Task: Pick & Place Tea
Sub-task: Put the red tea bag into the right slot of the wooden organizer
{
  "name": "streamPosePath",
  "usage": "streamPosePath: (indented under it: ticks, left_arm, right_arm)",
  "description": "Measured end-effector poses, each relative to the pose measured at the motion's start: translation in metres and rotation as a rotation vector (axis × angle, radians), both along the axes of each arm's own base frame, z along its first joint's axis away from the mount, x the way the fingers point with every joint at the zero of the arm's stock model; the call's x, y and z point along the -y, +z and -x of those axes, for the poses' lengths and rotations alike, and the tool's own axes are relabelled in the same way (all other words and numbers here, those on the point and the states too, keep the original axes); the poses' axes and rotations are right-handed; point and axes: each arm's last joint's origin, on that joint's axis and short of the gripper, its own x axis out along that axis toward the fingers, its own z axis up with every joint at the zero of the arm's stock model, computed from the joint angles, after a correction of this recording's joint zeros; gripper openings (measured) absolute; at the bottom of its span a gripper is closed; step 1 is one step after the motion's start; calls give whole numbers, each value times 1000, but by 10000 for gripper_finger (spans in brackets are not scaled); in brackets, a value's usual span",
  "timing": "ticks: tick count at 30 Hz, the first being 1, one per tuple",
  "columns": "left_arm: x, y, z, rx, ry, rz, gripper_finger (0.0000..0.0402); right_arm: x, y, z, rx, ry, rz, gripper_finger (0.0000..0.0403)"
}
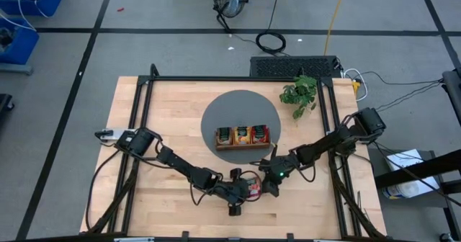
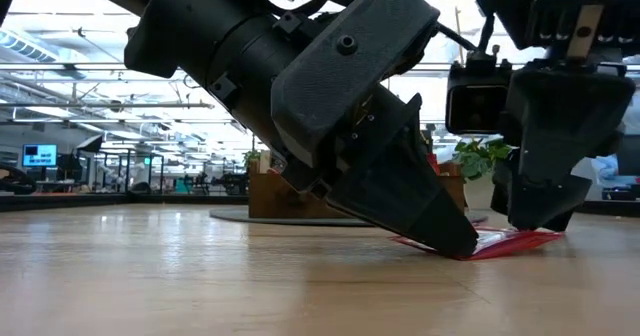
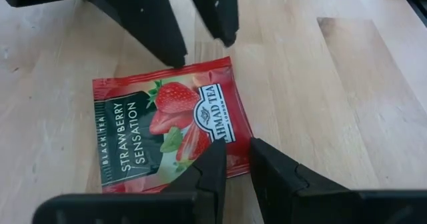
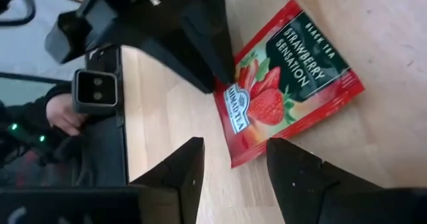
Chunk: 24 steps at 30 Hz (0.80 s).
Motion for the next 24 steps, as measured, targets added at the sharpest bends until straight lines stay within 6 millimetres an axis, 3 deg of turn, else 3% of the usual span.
streamPosePath:
  ticks: [9,24]
  left_arm:
    - [0,0,0,-1,-2,1,74]
    - [0,0,0,0,-7,-3,74]
  right_arm:
    - [7,-13,11,-170,-50,91,148]
    - [6,-17,11,-178,-101,117,151]
